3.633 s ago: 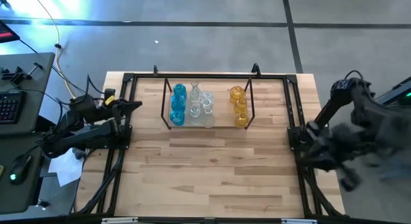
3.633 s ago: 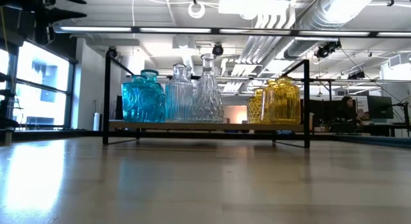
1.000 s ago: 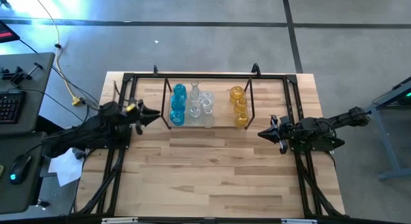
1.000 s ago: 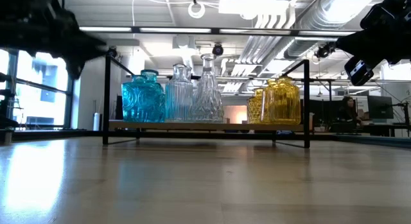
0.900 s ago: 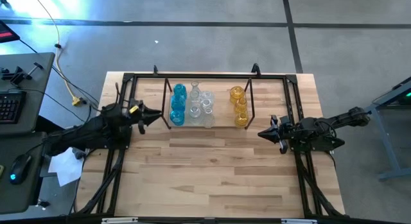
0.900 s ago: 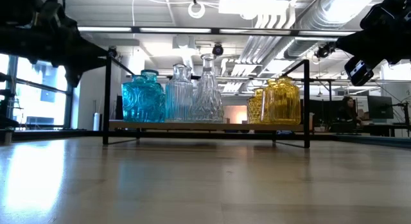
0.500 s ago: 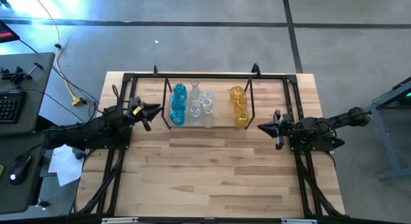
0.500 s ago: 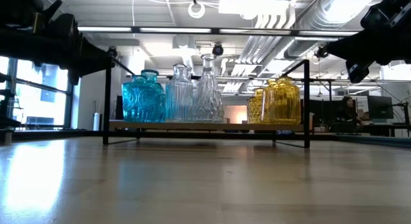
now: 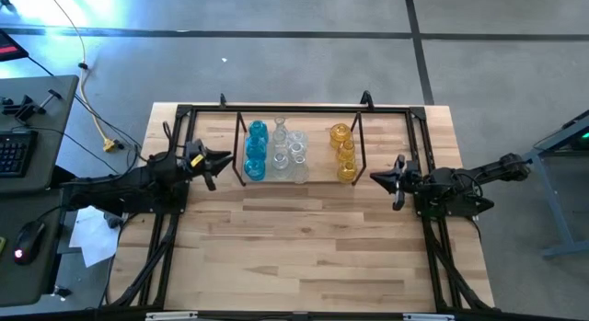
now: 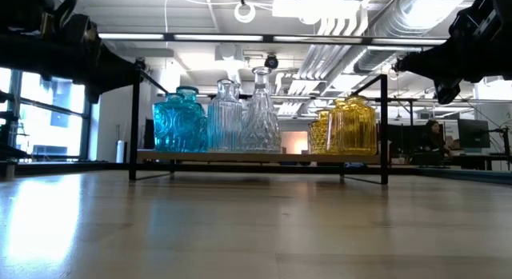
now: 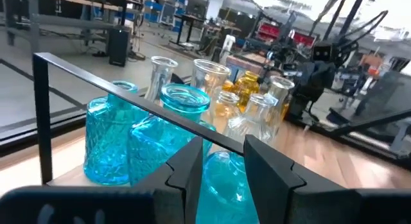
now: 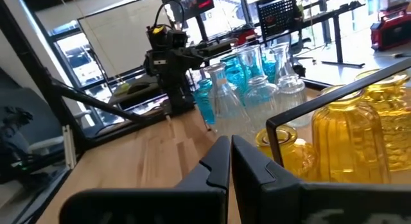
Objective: Sort vases onto shelf
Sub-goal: Return to Home Position
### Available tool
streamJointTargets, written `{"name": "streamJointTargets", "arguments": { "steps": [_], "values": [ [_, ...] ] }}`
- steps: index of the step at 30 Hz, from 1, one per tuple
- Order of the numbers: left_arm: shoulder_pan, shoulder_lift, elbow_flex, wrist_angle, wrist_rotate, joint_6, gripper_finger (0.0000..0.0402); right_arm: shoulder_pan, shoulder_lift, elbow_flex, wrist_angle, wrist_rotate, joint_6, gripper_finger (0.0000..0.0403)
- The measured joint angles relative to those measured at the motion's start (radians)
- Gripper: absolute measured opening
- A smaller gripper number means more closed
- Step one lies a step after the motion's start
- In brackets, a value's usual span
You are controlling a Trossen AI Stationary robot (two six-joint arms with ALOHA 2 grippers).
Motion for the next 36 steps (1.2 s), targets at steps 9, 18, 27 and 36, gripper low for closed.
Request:
{"name": "streamJointTargets", "arguments": {
  "steps": [9,18,27,36],
  "values": [
    [0.0,0.002,0.078,-0.336,-0.207,-0.089,0.0101,0.0,0.0,0.0,0.0,-0.012,0.002,0.0],
    [0.0,0.002,0.082,-0.36,-0.275,-0.07,0.0101,0.0,0.0,0.0,0.0,-0.011,0.002,0.0],
    [0.001,0.001,0.082,-0.355,-0.253,-0.057,0.0101,0.0,0.0,0.0,0.0,-0.011,0.001,0.0],
    [0.001,0.001,0.084,-0.353,-0.212,-0.105,0.0101,0.0,0.0,0.0,0.0,-0.011,0.0,0.0]
  ]
}}
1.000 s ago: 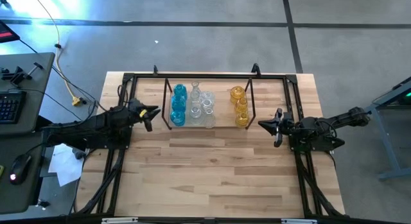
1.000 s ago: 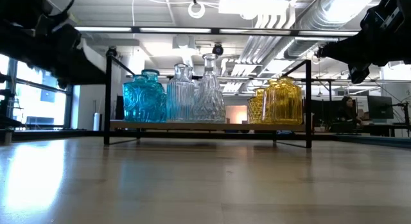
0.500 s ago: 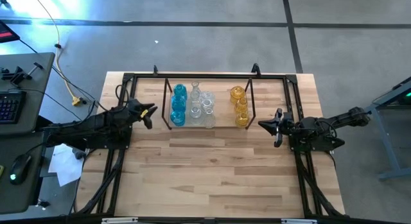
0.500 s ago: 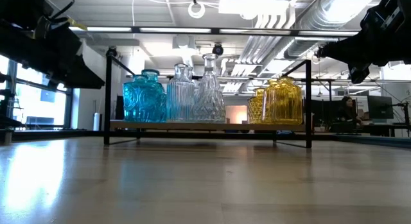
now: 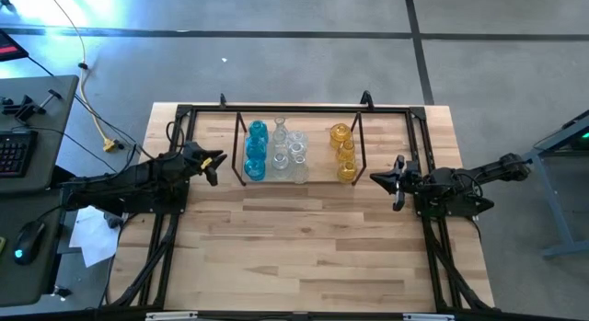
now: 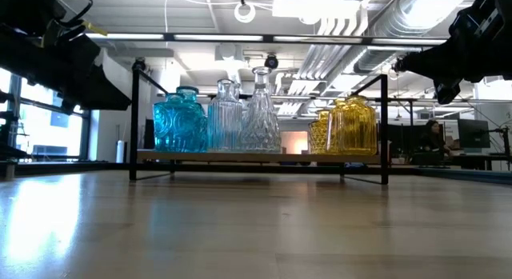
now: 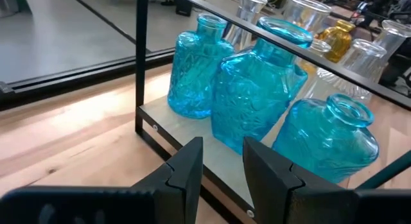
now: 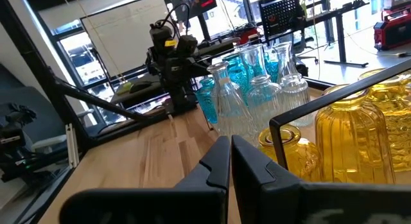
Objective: Sort vases onto shelf
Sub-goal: Return to Home Position
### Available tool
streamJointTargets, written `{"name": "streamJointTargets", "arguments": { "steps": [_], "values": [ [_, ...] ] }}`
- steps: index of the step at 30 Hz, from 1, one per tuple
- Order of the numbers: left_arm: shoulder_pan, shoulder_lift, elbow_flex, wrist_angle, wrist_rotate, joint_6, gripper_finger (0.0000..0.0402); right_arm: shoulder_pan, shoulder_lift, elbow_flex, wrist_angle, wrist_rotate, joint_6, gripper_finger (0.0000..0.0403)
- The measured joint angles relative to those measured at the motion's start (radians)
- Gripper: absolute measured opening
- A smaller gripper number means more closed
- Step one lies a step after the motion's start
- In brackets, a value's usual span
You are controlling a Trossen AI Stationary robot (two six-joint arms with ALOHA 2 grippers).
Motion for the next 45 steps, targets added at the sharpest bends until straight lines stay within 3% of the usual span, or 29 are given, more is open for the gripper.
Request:
{"name": "streamJointTargets", "arguments": {
  "steps": [45],
  "values": [
    [0.0,-0.04,0.002,0.001,-0.001,-0.001,0.0101,0.0,0.0,0.0,0.0,0.001,0.0,0.0]
  ]
}}
